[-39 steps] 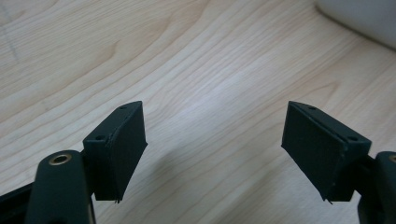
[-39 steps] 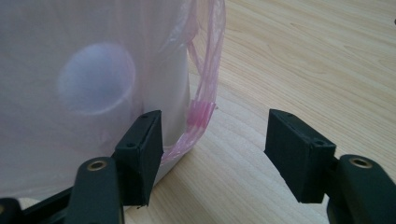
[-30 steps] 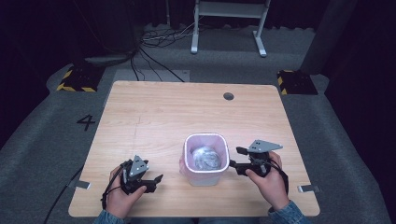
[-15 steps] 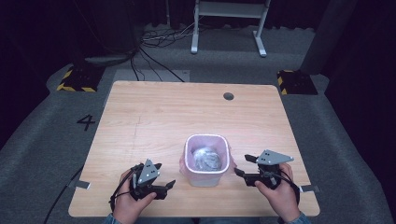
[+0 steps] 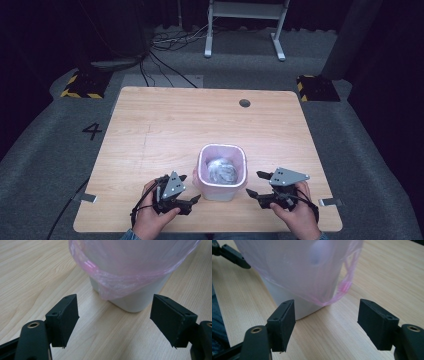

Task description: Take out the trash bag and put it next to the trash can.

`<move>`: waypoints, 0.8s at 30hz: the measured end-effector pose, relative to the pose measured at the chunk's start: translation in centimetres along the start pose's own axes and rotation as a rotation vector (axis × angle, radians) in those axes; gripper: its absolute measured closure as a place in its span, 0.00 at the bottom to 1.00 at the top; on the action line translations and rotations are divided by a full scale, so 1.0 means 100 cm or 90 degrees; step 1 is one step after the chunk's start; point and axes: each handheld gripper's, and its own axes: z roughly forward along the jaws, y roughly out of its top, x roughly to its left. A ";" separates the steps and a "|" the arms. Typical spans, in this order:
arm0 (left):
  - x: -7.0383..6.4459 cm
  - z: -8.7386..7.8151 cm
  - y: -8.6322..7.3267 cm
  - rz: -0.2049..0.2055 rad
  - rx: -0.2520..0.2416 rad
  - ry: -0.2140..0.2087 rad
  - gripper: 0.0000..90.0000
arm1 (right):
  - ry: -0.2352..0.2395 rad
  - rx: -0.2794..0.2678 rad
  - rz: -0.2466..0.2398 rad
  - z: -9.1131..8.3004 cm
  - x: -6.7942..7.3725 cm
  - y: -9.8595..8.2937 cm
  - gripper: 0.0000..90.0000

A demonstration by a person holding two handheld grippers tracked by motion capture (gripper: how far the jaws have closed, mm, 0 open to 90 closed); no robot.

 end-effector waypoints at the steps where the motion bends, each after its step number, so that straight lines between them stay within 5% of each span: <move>1: 0.000 0.001 0.001 0.000 -0.004 0.001 0.25 | 0.000 0.005 -0.003 0.004 0.001 0.000 0.37; 7: 0.008 0.007 0.005 0.038 -0.032 -0.057 0.34 | 0.021 -0.015 -0.029 0.014 0.002 0.001 0.74; 12: 0.007 0.001 0.008 0.064 -0.043 -0.085 0.67 | 0.039 -0.029 -0.047 0.008 0.006 0.003 0.95; 17: 0.003 -0.010 0.013 0.060 -0.045 -0.093 0.96 | 0.041 -0.029 -0.044 0.002 0.008 0.006 1.00; 24: -0.008 -0.028 0.021 0.072 -0.071 -0.101 0.99 | 0.037 -0.048 -0.040 -0.013 0.010 0.010 1.00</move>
